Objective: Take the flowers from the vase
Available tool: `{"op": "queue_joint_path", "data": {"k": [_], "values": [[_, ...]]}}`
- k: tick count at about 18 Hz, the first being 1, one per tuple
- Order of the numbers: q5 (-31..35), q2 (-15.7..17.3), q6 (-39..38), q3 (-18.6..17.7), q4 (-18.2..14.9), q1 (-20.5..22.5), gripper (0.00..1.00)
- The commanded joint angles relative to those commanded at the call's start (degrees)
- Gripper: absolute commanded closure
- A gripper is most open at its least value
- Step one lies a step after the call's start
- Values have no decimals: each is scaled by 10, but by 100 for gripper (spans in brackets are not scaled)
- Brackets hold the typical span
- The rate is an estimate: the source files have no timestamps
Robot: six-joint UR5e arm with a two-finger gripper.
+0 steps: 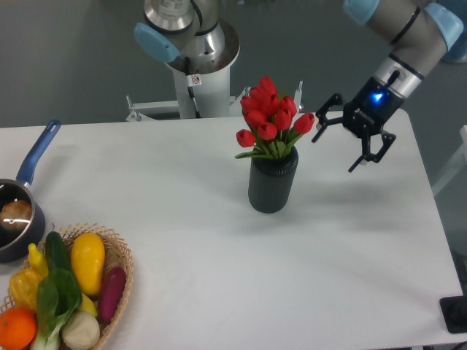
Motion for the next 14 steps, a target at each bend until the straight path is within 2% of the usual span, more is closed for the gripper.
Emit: {"op": "queue_joint_path", "data": {"k": [2,9,14], "values": [[10,4,13,-1,-13,-3,0],[54,4,70,4,-23,-47,0],[52,11,90,1,-38,-61,0]]}}
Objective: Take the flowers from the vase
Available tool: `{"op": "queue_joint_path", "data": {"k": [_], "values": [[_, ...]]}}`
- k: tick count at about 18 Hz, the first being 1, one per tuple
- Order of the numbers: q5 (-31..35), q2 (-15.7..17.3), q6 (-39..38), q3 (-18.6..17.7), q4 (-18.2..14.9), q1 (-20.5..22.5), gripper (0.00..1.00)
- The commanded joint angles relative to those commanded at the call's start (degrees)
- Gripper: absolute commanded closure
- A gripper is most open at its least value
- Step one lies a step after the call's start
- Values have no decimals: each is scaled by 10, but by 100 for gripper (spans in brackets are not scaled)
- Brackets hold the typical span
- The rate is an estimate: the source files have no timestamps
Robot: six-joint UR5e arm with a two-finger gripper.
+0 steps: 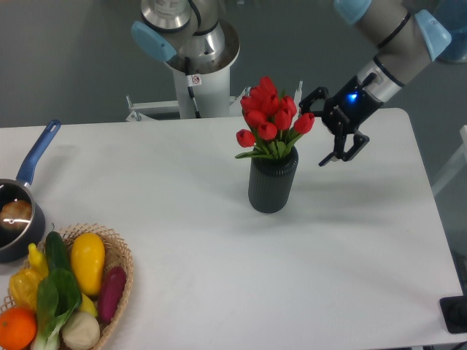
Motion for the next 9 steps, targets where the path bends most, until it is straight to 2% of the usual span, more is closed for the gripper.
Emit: {"op": "queue_joint_path", "data": {"k": [2,5,9], "values": [[1,1,6,0,0,-5,0],[3,4,25,3,-19,-6,0],[3,6,43,3,-20,-6,0]]}}
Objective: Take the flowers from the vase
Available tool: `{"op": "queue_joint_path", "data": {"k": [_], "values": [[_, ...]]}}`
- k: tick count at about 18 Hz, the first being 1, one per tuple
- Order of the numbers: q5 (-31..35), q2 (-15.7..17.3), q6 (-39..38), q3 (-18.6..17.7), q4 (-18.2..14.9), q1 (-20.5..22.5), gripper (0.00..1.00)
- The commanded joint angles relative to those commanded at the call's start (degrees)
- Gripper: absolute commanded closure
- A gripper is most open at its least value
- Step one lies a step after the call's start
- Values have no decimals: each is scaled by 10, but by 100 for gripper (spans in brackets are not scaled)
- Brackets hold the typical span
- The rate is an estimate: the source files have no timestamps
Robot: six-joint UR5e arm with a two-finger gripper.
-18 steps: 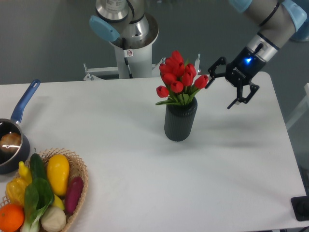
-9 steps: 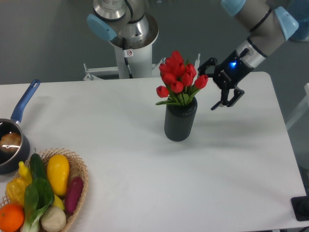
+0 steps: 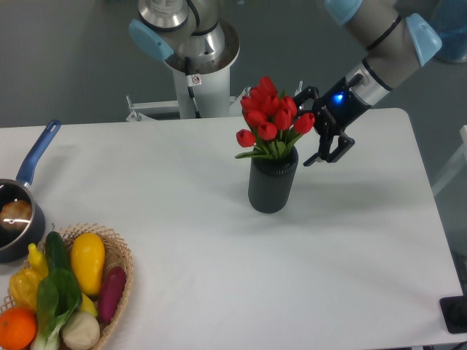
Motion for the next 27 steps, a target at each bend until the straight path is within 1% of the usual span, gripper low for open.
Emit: {"op": "queue_joint_path", "data": {"k": [9,15,16,18,20,21,27], "values": [[-4,7,24,-12,-1,-8,0],[-4,6,33,-12,0,-14,0],[-4,6,33,-12,0,-15,2],[-4,6,33,-12,0,-14,9],[-4,6,32,-12,0,-14,24],[-4,6,32,-11,0,-14,26],[-16,5,32,-10,-5,-13,27]]}}
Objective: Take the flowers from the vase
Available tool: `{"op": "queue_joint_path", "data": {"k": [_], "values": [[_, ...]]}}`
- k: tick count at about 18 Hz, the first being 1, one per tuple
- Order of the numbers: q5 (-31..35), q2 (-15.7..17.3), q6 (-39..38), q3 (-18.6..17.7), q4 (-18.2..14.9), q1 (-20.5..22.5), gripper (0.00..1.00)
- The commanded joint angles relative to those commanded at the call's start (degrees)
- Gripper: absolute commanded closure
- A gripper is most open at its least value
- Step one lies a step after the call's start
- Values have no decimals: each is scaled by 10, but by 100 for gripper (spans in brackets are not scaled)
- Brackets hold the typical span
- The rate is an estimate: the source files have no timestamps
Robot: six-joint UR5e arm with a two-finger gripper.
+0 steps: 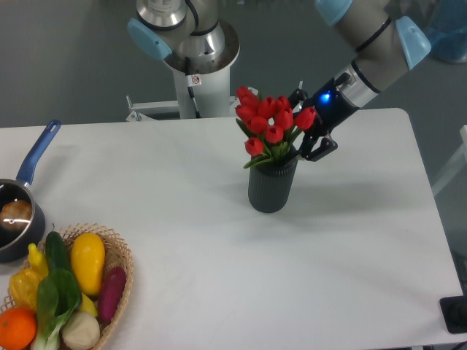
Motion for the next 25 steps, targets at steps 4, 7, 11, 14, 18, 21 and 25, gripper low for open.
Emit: {"op": "queue_joint_path", "data": {"k": [4,7,11,14,18,21,25], "values": [[-12,0,0,-1,-4,3,26],[-12,0,4,-4,-11,4,26],[-12,1,16,-4,-18,6,27],[-11,1,16,-4,-25,8,35],[-10,1,16,-3,-33,11,50],[-10,1,16,-3,-43,17,53],[-12,1,15,-1,-50,20,68]]}}
